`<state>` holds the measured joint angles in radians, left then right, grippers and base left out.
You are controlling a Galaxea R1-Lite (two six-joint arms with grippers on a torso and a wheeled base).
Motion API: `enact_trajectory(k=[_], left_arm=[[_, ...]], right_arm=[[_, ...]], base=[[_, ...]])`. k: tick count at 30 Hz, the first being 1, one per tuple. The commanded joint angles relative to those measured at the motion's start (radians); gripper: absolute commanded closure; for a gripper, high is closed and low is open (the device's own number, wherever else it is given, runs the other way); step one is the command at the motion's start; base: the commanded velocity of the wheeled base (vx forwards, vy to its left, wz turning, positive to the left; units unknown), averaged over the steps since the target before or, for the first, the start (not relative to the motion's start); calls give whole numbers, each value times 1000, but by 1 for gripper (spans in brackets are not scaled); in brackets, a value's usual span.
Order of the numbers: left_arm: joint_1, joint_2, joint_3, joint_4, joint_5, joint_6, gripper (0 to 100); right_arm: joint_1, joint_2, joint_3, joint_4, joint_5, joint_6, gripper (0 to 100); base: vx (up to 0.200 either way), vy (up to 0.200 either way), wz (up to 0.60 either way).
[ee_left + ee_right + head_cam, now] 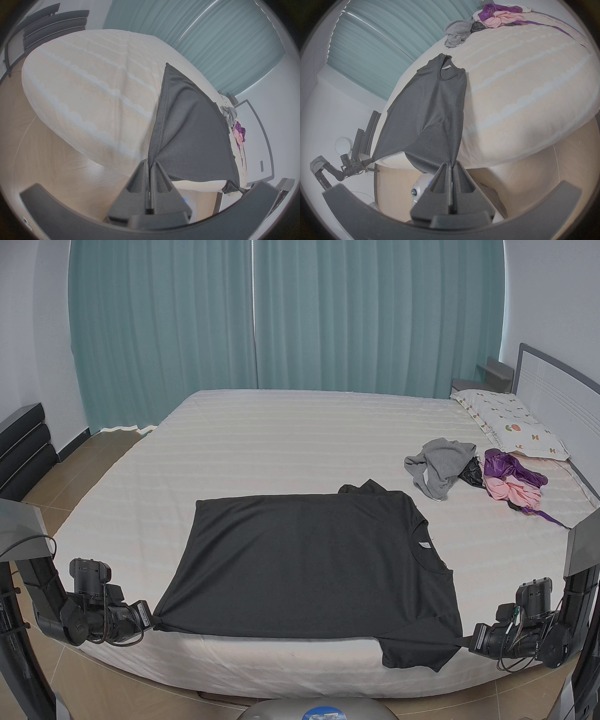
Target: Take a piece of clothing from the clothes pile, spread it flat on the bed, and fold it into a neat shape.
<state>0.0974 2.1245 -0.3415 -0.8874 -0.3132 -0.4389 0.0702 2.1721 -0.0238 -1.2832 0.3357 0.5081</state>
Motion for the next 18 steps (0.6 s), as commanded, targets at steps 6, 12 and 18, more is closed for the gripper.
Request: enact_trajectory(k=[6, 12, 18], left_arm=[[10, -37, 35, 33, 0, 57, 100], [15, -61, 38, 99, 17, 101, 100], [16, -107, 39, 206, 20, 177, 100]], right_arm=[[-6, -25, 24, 42, 0, -14, 100], [-12, -104, 24, 183, 0, -59, 100], [-30, -133, 24, 263, 2, -88, 100]], base=[[0, 0, 0], [0, 0, 0], [0, 0, 0]])
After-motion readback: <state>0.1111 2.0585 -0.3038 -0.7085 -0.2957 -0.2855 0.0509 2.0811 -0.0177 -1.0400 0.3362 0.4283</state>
